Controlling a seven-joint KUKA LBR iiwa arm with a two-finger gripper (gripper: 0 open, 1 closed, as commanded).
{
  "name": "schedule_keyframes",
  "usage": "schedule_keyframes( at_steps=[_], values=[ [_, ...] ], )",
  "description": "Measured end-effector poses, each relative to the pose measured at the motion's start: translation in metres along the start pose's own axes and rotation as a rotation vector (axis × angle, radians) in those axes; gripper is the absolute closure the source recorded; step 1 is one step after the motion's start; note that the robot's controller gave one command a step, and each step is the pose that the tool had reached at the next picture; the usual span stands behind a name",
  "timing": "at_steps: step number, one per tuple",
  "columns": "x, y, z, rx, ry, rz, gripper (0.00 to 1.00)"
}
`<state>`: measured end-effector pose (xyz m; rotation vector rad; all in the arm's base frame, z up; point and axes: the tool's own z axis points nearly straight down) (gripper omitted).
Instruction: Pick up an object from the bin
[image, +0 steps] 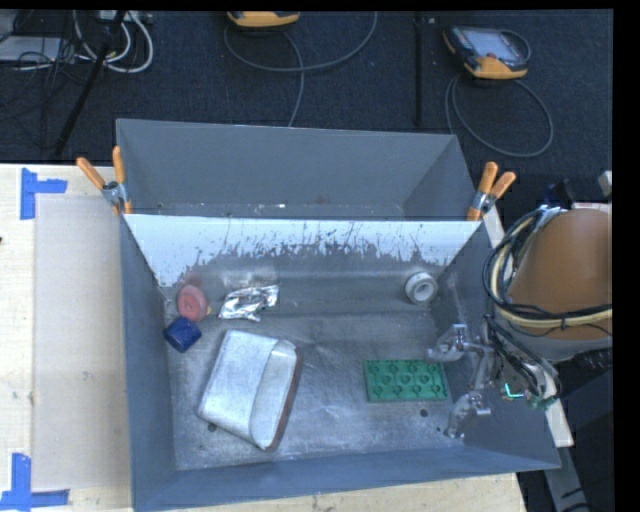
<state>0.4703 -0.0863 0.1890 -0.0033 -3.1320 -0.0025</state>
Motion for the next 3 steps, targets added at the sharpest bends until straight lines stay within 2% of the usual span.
schedule_keyframes(
  at_steps=[1, 2, 3],
  values=[
    [-0.051, -0.018, 0.109, 0.0, -0.003, 0.053, 0.0],
    [-0.051, -0.018, 0.105, 0.001, -0.007, 0.05, 1.0],
    [-0.054, -0.008, -0.025, 0.001, -0.017, 0.099, 1.0]
  ],
)
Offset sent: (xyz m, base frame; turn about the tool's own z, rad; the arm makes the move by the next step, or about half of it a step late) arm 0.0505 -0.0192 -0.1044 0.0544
